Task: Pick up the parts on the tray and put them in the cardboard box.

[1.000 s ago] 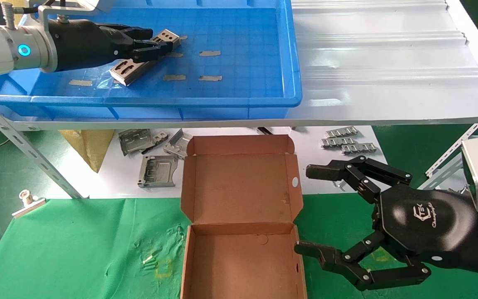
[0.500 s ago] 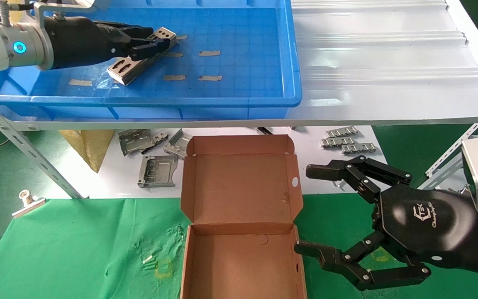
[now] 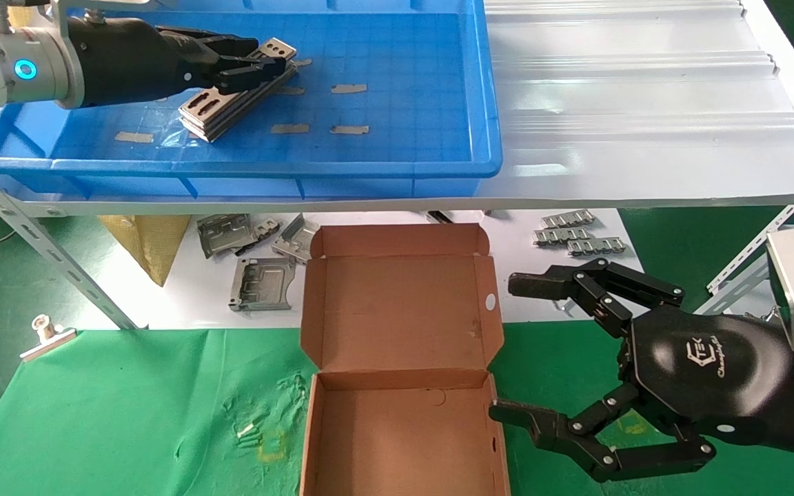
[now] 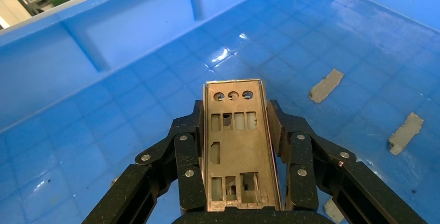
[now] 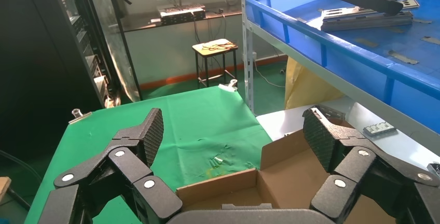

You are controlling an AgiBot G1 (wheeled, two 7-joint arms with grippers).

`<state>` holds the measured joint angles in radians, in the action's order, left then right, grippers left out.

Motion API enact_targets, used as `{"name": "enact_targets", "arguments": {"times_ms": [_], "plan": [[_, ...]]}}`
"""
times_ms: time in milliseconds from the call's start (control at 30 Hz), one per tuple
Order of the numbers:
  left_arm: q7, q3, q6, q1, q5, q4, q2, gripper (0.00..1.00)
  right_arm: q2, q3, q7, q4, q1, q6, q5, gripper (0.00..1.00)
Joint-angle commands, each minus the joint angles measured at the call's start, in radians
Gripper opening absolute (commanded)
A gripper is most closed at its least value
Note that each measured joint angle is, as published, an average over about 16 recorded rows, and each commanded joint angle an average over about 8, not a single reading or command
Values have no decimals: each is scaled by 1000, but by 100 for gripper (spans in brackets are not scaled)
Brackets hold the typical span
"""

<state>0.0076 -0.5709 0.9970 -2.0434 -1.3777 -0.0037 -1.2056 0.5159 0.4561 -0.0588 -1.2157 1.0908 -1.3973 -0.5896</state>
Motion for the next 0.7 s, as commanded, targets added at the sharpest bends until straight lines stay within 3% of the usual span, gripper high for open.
{"name": "enact_targets", "arguments": {"times_ms": [33, 133, 200, 433, 467, 700], "plan": [[0, 0, 0, 0, 0, 1, 0, 0, 0, 0, 0, 0, 0, 0, 0, 100], [0, 0, -2, -1, 0, 2, 1, 0, 0, 0, 0, 0, 0, 0, 0, 100], [1, 0, -4, 0, 1, 2, 2, 7, 0, 0, 0, 0, 0, 0, 0, 100], [2, -1, -7, 5, -2, 5, 0, 92, 0, 0, 0, 0, 0, 0, 0, 100], [1, -1, -7, 6, -2, 5, 0, 92, 0, 0, 0, 0, 0, 0, 0, 100], [-3, -1, -14, 5, -2, 7, -1, 7, 0, 0, 0, 0, 0, 0, 0, 100]]}}
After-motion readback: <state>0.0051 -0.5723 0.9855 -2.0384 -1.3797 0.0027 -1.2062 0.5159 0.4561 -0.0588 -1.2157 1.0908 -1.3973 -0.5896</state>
